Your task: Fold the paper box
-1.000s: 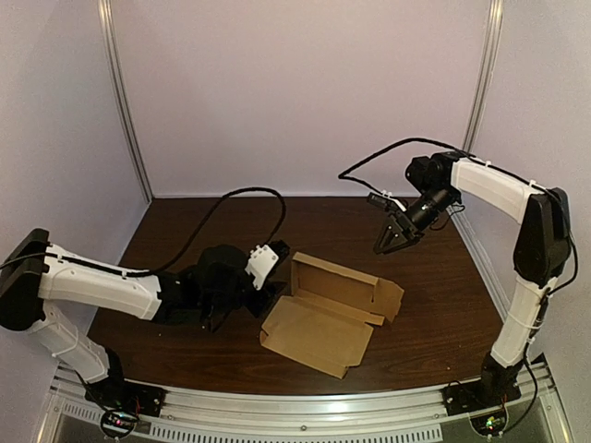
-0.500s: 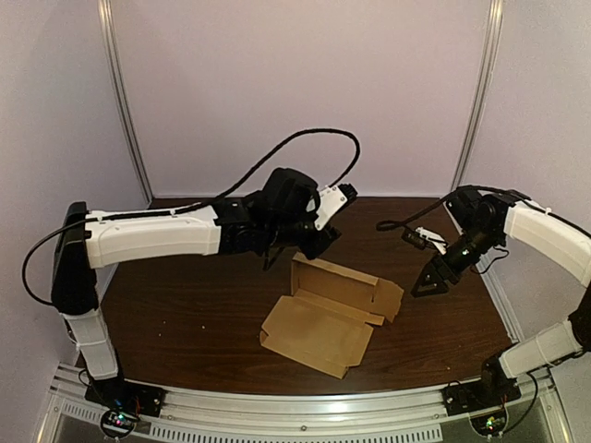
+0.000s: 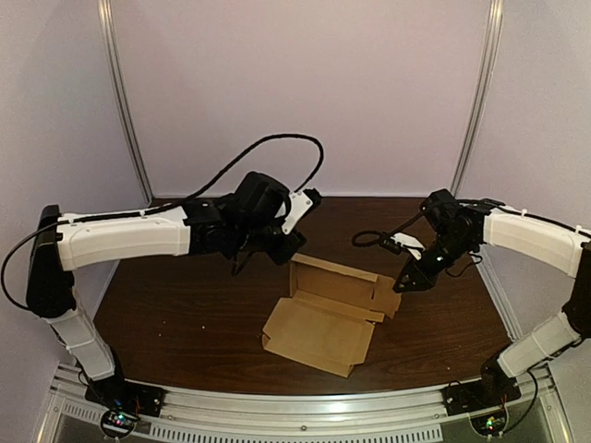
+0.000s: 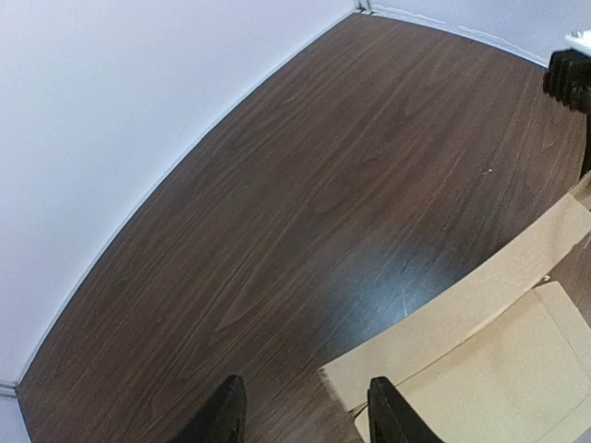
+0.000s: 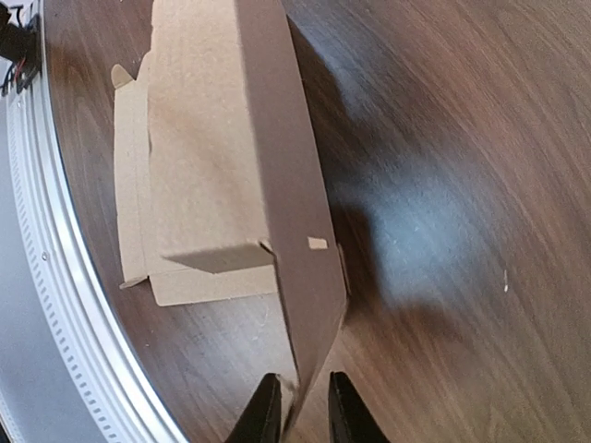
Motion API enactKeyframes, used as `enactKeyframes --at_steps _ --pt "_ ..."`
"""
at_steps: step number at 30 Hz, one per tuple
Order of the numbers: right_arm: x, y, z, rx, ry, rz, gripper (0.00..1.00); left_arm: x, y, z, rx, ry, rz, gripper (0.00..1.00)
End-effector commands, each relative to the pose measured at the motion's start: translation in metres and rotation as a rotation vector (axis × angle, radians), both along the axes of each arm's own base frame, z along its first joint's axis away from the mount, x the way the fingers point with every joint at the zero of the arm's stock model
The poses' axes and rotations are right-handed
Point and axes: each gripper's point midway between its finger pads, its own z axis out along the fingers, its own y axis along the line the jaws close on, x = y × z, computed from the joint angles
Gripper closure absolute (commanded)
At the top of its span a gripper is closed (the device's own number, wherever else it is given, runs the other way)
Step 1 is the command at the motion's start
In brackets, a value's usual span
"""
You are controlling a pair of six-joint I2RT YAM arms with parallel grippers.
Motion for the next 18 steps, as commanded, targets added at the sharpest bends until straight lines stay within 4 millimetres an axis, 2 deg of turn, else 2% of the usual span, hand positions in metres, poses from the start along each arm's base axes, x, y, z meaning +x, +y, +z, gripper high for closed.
enactKeyframes --at_steps 1,5,8,12,15,16,18 --pt "0.030 0.024 0.000 -0.035 -0.097 0.041 0.90 0.004 0.050 0.020 -0.031 -0.006 0.135 0.52" --pt "0.048 0.044 0.003 -0.052 -0.155 0.066 0.97 -0.007 0.081 0.023 -0.033 -0.008 0.174 0.52" --pt "0.055 0.060 0.007 -0.052 -0.183 0.096 0.99 -0.018 0.093 0.018 -0.051 0.013 0.170 0.51" --pt "0.052 0.083 0.003 -0.037 -0.183 0.169 1.00 -0.036 0.078 0.007 -0.109 0.085 0.061 0.51" --pt "0.052 0.093 0.000 -0.021 -0.186 0.202 0.99 -0.040 0.059 -0.001 -0.131 0.118 -0.010 0.51" --pt "0.051 0.095 -0.001 -0.014 -0.186 0.214 0.97 -0.037 0.054 -0.003 -0.129 0.120 -0.016 0.51" --pt "0.049 0.094 0.001 -0.012 -0.187 0.225 0.83 -0.031 0.044 -0.005 -0.117 0.123 -0.028 0.51"
